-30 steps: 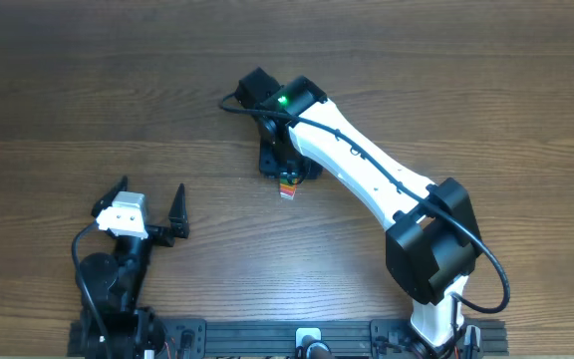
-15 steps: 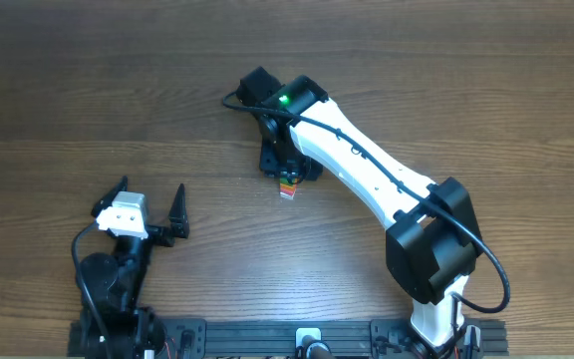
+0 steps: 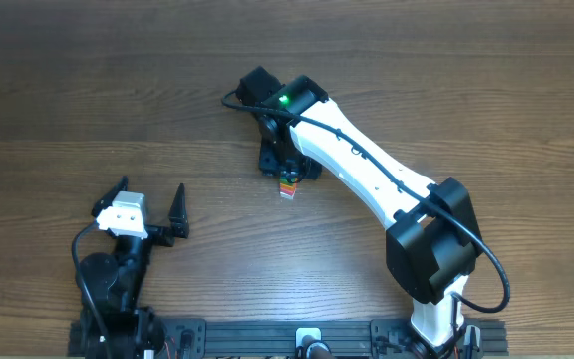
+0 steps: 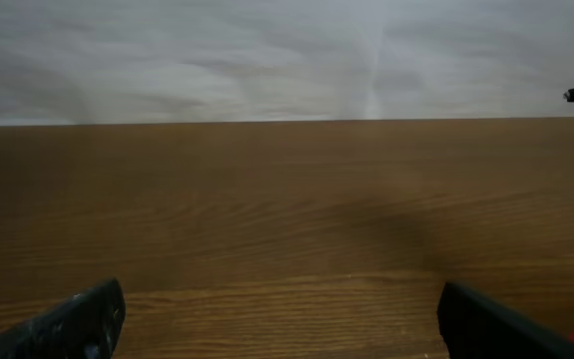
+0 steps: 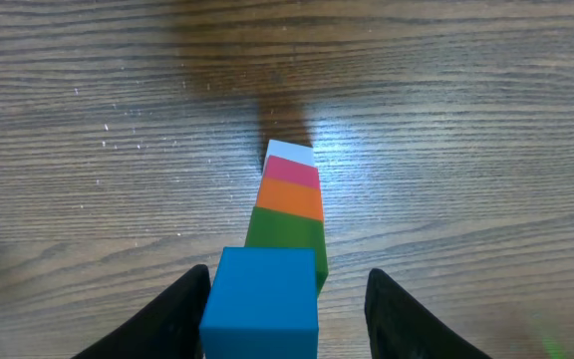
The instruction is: Stack Cubes
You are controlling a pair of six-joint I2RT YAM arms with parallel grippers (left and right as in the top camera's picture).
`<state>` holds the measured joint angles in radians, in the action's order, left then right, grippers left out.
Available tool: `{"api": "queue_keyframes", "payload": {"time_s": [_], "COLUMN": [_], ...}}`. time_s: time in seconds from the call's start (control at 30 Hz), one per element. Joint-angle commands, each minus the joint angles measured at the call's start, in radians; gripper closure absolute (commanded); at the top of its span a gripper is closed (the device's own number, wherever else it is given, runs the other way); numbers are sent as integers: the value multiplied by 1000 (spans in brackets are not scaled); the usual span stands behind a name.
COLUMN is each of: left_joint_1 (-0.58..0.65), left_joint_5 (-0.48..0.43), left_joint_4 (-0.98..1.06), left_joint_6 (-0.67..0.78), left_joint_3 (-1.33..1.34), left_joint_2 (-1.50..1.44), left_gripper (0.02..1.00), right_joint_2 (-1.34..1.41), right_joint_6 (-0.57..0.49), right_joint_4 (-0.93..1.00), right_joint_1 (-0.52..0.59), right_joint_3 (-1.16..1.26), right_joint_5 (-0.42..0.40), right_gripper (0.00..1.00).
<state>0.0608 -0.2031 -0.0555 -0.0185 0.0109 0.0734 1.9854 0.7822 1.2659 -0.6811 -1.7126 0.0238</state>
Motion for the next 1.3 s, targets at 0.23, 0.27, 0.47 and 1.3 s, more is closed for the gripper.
{"api": "queue_keyframes", "payload": {"time_s": [0.23,0.27,0.47,1.3], "left_joint_1": [-4,-4,-4,-4], "left_joint_5": [-9,-9,-9,-9], "left_joint_4": [-1,-1,-1,-1], "left_joint_6": [15,15,15,15], "left_joint_3": [-5,-5,-5,-5], "left_joint_2": [-7,-7,-7,-7], "left_gripper": [18,18,18,18], "right_joint_2": [-4,-10,-73,-789], "right_joint_6": [-56,-65,-145,-380], "right_joint_4": [-26,-27,-50,-156], "right_joint_1": [0,0,-4,-46], "right_joint_3": [3,3,3,246], "right_joint_5": [-50,-55,-109,-538], "right_gripper": [395,360,7,7]}}
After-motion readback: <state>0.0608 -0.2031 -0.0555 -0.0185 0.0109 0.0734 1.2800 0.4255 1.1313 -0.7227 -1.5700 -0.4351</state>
